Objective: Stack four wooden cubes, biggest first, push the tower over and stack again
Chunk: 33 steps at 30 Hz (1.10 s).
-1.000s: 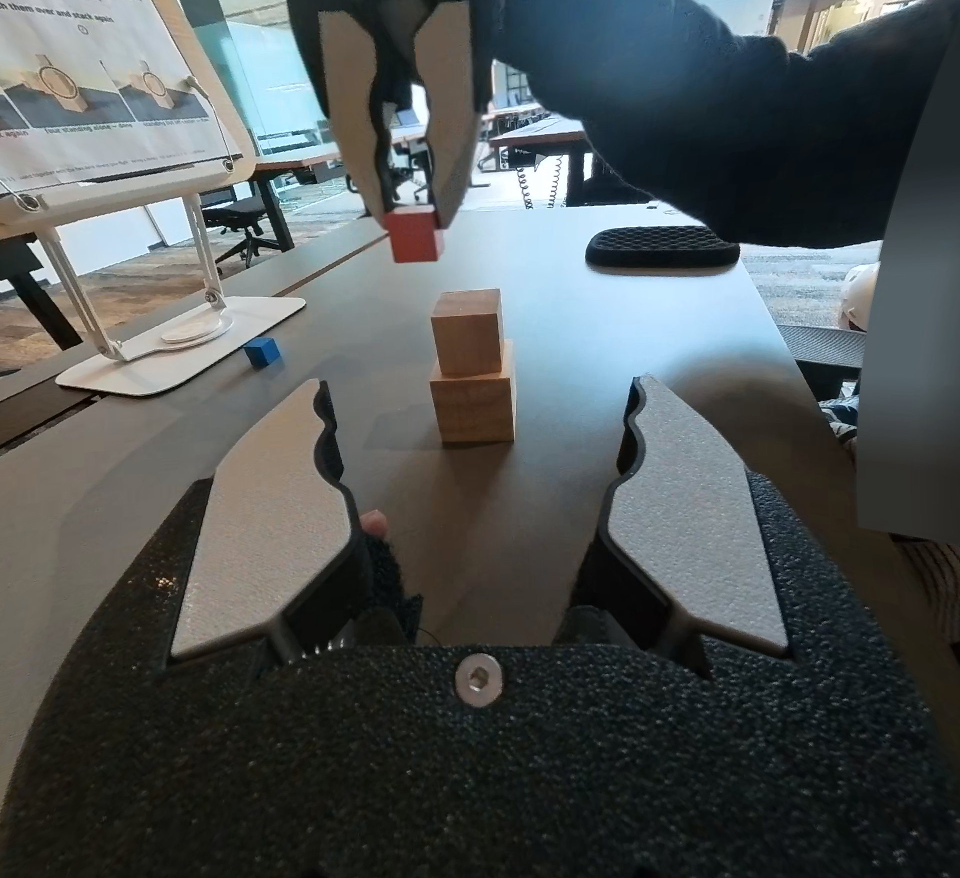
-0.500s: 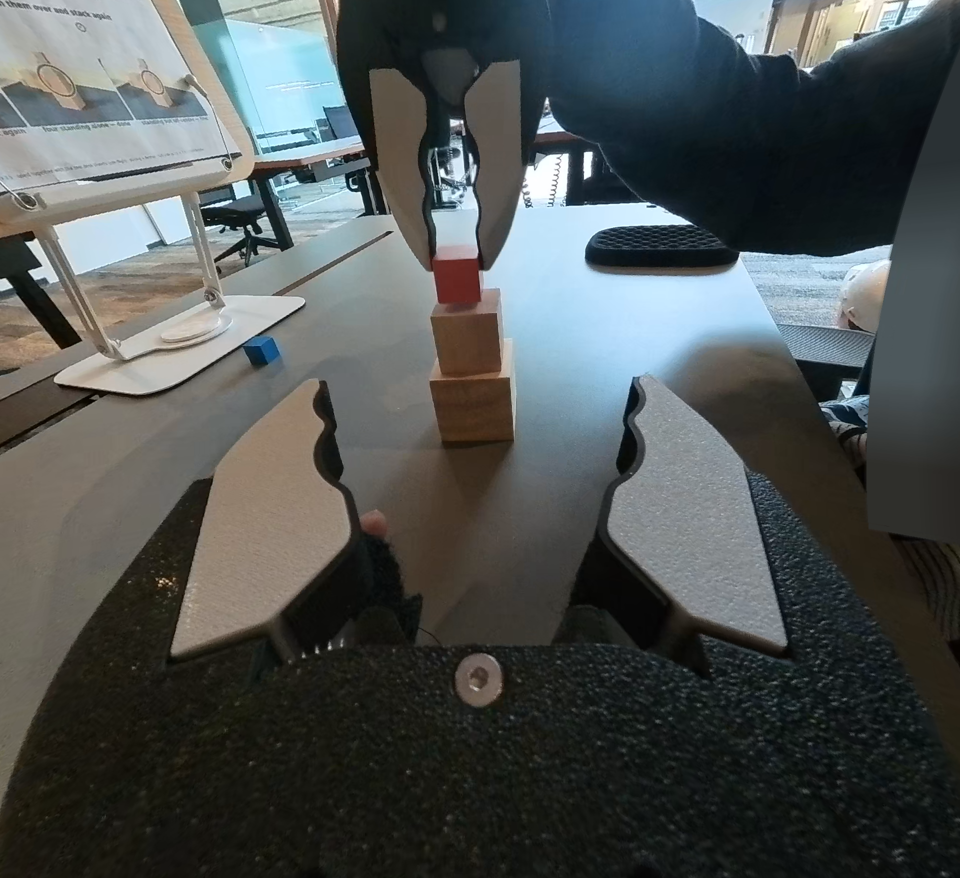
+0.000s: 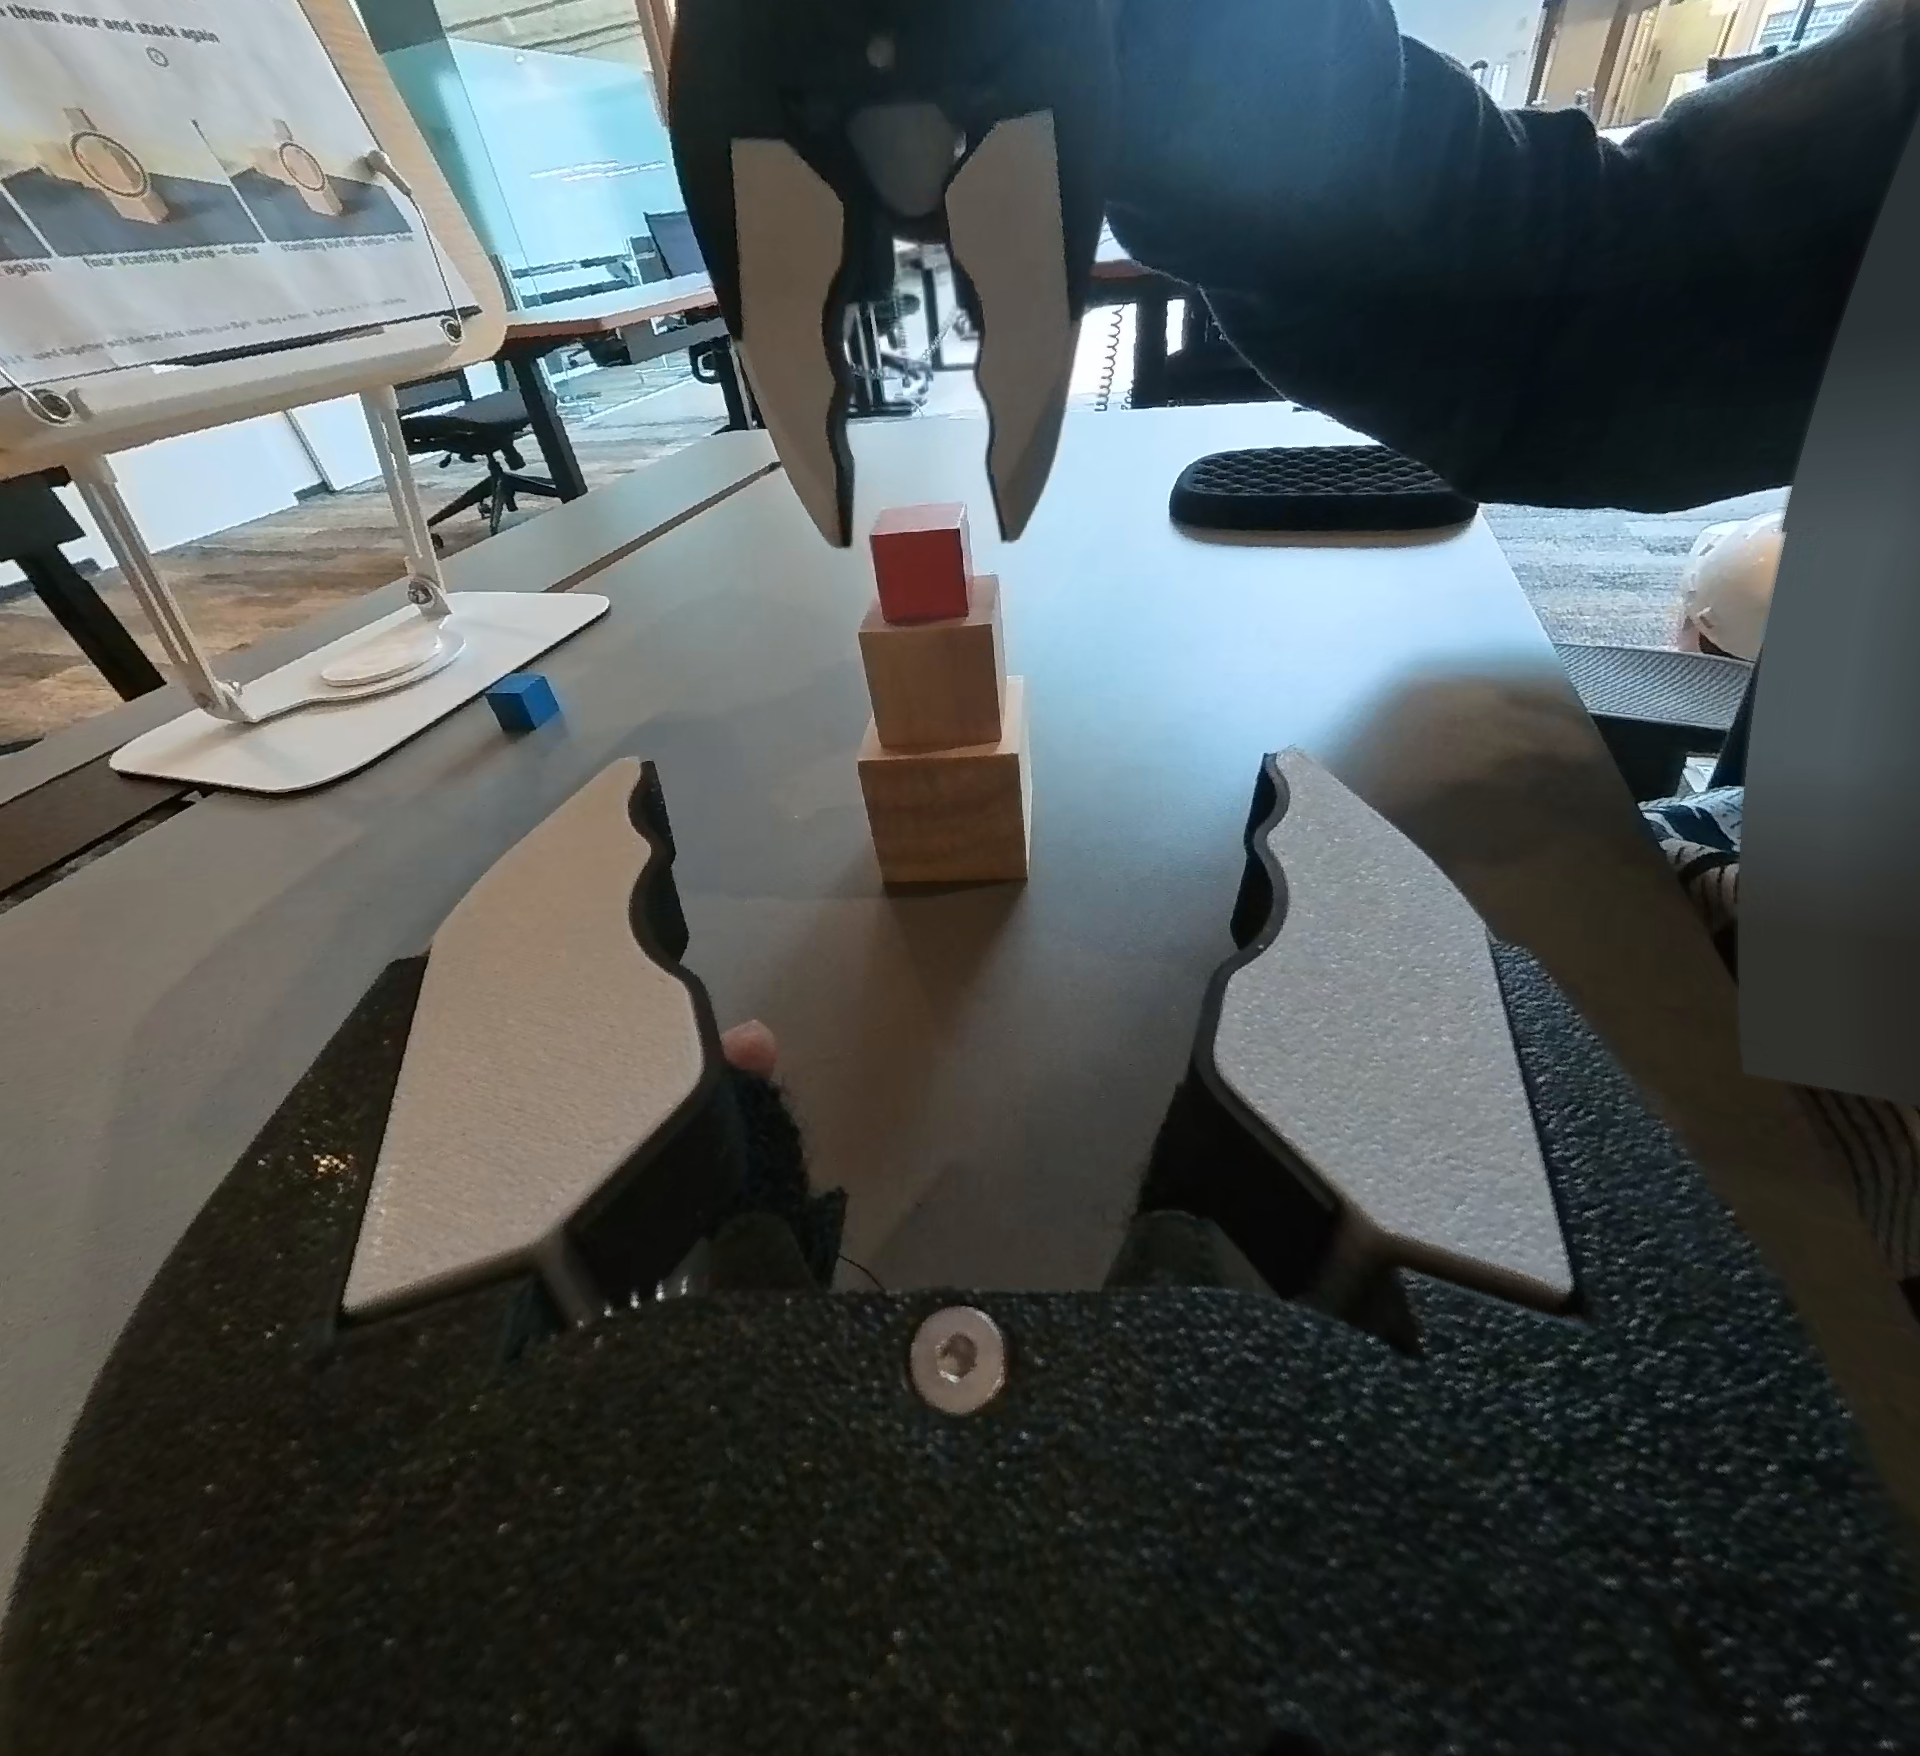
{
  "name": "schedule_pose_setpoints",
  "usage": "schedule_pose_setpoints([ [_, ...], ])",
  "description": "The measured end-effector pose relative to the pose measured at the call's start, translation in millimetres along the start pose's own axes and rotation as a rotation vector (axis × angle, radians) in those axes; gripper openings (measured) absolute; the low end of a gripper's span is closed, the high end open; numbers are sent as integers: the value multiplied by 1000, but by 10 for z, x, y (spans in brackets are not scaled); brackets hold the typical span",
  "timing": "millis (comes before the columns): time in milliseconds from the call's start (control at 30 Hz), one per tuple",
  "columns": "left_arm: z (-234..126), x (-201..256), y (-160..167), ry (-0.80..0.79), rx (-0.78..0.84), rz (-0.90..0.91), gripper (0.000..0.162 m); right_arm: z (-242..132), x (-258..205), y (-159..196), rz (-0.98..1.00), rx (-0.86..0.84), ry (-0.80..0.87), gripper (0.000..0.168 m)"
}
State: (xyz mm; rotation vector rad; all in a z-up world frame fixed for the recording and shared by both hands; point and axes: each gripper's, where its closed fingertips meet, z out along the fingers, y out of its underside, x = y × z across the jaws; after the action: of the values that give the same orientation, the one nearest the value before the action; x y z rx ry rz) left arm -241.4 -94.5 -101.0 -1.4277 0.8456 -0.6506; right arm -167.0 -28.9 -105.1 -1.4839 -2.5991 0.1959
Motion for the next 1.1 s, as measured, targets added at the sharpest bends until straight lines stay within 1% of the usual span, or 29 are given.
schedule_pose_setpoints([
  [100,0,0,0,0,0,0,104,-117,42,-7,2,42,16,47],
  [167,-1,-2,-1,-1,1,-1,104,-249,173,30,37,82,51,52],
  [233,-2,-1,-1,-1,1,-1,104,-372,420,155,106,105,111,58],
  [300,-2,0,-2,-2,1,1,104,-447,731,353,202,111,172,57],
  [367,-2,-1,-3,-1,2,-1,104,-448,1050,569,291,115,224,54],
  [433,-3,-3,-3,0,2,-3,104,-340,1275,724,313,130,214,52],
  [533,0,1,-2,0,0,0,104,-65,1493,882,196,133,170,56],
  [600,1,1,1,1,-1,0,104,107,1649,970,136,120,175,56],
  [767,4,-5,4,3,-3,-9,104,431,1969,1051,117,121,148,49],
  [933,3,-8,4,4,-1,-12,104,692,2169,1165,140,83,106,45],
  [1100,13,6,16,9,-11,-3,104,819,2223,1185,148,101,88,37],
])
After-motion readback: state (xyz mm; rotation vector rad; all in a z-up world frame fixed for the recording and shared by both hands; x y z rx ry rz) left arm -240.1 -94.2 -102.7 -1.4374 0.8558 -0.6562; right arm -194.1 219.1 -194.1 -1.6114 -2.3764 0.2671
